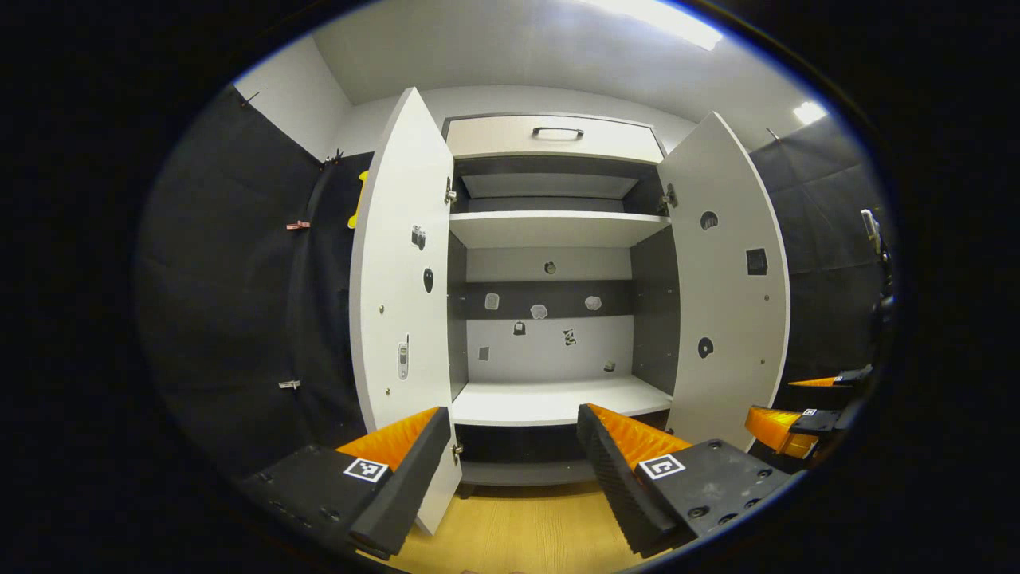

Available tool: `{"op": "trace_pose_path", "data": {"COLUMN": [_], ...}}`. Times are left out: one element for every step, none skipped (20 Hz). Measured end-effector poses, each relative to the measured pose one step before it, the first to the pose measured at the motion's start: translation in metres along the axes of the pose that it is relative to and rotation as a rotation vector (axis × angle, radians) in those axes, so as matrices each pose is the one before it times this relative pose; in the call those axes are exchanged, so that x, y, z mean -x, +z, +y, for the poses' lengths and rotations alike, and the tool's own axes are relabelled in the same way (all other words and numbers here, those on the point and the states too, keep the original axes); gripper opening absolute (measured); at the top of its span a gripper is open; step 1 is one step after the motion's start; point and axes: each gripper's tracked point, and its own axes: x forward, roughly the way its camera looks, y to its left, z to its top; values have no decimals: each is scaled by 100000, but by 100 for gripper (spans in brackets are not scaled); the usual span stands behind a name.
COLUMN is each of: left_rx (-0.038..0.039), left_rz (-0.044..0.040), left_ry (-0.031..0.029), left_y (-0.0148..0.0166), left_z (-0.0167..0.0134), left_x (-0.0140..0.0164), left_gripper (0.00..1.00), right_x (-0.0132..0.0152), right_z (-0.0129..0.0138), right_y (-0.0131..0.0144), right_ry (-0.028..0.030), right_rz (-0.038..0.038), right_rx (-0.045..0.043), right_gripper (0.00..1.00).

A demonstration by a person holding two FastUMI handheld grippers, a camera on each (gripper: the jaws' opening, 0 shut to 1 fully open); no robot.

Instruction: Open the right door of the double-door shoe cabinet with the right hand, and open the left door with the left hand.

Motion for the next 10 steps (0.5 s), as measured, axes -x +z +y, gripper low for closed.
{"op": "trace_pose_path", "data": {"left_rx": [-397,-448,-328,-257,-231,-202,-164,-105,52,165], "left_rz": [788,936,727,466,496,230,90,-63,-129,-297], "left_ry": [158,275,5,-195,-217,-252,-503,-467,-194,-160], "left_y": [-361,-436,-307,-305,-178,-127,-117,-21,89,87], "left_z": [0,77,35,-35,-77,-13,81,-25,18,-41], "left_x": [114,76,45,48,60,22,148,-56,-43,-76], "left_gripper": [98,98,98,98,98,98,98,98,98,98], "right_x": [67,132,96,61,-9,-98,-96,-93,-64,-136], "right_z": [180,362,312,336,174,60,96,49,7,-64], "right_y": [-343,-408,-391,-242,-116,26,127,89,136,245], "right_ry": [452,639,747,1154,551,142,91,-80,61,-245], "right_rz": [233,415,766,635,250,-121,-318,-253,-190,-422], "right_rx": [361,373,299,323,512,384,16,-360,-452,-167], "right_gripper": [98,98,98,98,98,98,98,98,98,98]}}
